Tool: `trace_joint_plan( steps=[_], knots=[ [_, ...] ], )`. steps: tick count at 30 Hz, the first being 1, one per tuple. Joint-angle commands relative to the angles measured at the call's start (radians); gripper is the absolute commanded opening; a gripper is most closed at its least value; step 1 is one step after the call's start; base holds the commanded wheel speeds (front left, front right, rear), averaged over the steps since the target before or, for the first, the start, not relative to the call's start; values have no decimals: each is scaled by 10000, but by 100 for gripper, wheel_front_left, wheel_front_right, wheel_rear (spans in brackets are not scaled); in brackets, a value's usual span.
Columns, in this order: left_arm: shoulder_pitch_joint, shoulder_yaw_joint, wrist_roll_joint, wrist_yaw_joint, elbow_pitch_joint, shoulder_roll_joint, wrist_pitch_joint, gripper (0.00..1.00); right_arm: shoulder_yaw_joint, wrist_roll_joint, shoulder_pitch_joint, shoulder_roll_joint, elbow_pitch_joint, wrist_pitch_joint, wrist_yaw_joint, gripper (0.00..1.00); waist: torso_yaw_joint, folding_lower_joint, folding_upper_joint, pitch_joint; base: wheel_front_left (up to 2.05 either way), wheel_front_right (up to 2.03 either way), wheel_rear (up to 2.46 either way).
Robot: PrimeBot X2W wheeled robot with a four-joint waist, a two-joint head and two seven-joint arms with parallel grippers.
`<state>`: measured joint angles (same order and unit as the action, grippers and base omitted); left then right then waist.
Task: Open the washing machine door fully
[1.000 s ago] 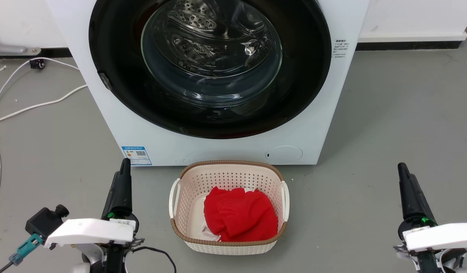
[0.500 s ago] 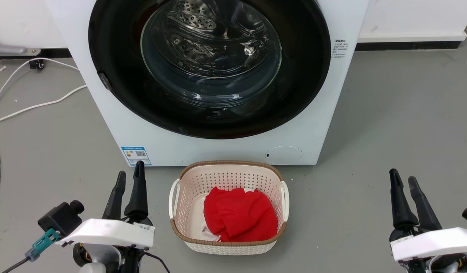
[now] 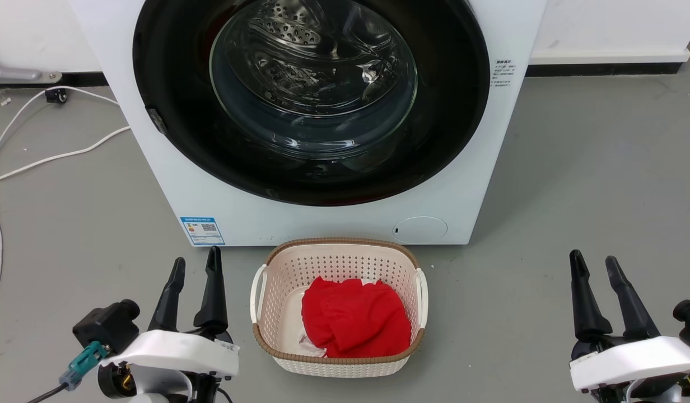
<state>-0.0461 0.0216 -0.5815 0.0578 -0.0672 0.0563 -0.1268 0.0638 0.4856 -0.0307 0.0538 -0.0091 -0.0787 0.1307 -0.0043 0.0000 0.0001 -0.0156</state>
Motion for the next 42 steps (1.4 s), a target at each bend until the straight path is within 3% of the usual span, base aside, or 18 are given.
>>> trace_joint_plan(
  steps=[1,22,42],
  knots=[
    [18,39,378,-62,95,82,-117,100,-21,-401,-5,-12,-191,-70,0,100,-17,0,-1,0,0,0,0],
    [265,273,2688,-434,159,138,-677,100,-86,-2616,-187,-30,-306,-319,-1,100,-5,0,-1,10,0,0,0],
    [346,412,4343,-606,281,197,-1076,100,-138,-3956,-365,-43,-411,-468,-1,100,-63,0,-1,-75,0,0,0]
  ],
)
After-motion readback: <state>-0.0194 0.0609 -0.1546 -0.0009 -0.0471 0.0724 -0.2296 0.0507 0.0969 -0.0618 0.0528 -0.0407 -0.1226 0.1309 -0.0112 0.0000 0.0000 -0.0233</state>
